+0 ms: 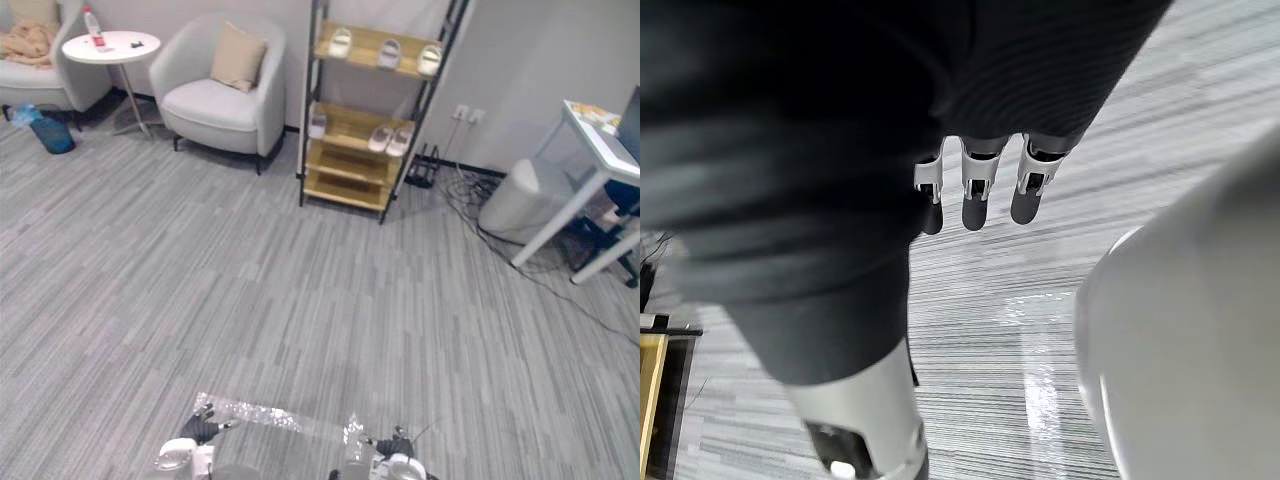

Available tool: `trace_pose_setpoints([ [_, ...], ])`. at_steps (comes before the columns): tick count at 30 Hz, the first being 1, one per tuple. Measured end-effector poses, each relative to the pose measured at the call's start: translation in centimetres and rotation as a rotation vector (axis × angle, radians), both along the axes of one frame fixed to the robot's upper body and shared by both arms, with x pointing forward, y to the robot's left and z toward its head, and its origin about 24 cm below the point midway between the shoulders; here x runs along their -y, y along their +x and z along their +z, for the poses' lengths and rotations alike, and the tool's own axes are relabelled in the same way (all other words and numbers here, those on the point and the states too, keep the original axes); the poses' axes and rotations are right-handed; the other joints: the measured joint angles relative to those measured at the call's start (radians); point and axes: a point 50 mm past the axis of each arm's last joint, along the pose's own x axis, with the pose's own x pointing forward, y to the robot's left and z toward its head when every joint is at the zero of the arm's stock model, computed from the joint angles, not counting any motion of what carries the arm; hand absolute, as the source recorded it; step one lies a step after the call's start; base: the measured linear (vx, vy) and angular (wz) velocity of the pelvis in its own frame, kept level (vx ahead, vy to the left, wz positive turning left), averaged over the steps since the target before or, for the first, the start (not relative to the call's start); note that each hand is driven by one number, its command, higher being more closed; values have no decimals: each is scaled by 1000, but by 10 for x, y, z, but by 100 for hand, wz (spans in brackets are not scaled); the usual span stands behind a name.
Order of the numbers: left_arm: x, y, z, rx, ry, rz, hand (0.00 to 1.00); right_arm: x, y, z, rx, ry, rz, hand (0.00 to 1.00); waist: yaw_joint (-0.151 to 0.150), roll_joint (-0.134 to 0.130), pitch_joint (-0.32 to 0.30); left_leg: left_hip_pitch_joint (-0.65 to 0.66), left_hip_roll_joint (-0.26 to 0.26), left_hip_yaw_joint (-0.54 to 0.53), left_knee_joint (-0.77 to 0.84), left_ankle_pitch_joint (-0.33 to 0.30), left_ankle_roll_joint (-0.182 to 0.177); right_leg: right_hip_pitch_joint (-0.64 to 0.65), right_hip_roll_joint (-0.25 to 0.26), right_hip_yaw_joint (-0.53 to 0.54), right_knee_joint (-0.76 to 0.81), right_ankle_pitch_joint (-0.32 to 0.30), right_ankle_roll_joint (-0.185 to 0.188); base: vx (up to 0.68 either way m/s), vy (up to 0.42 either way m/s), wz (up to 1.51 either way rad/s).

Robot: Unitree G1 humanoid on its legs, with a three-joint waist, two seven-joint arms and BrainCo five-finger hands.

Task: Pick up cushions and gather them together orderly.

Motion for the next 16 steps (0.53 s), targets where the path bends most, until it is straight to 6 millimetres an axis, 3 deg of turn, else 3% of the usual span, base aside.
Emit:
trace_pose_setpoints([
  [1, 0, -2, -1, -7, -2, 11, 0, 2, -1, 0, -7, -3, -5, 0, 0, 4, -17, 1, 3, -10, -4, -1, -1, 14, 5, 3, -27, -8, -3, 219, -81, 6],
  [3, 8, -5, -4, -25, -17, 7, 0, 11, -6, -1, -22, -15, -37, 0, 0, 49, -32, 1, 18, -37, -8, -7, -8, 73, 27, -3, -164, 30, -13, 320, -70, 3],
  [5, 12, -8, -6, -39, -37, 32, 0, 17, -8, -1, -29, -28, -45, 0, -3, 68, -39, 4, 21, -60, -7, -7, -9, 118, 33, -15, -242, 59, -14, 212, -41, 6],
  [12, 13, -11, -8, -54, -47, 46, 0, 23, -26, -4, -66, -34, -93, 0, -10, 64, -55, 40, 3, -102, -2, -11, -17, 220, 27, -44, -342, 74, 4, 119, 8, 12],
  [16, 14, -16, -10, -66, -49, 47, 0, 28, -35, -5, -84, -37, -129, 0, -17, 76, -60, 51, -28, -123, 32, -11, -17, 252, 5, -49, -346, 75, 6, 61, 51, 6],
])
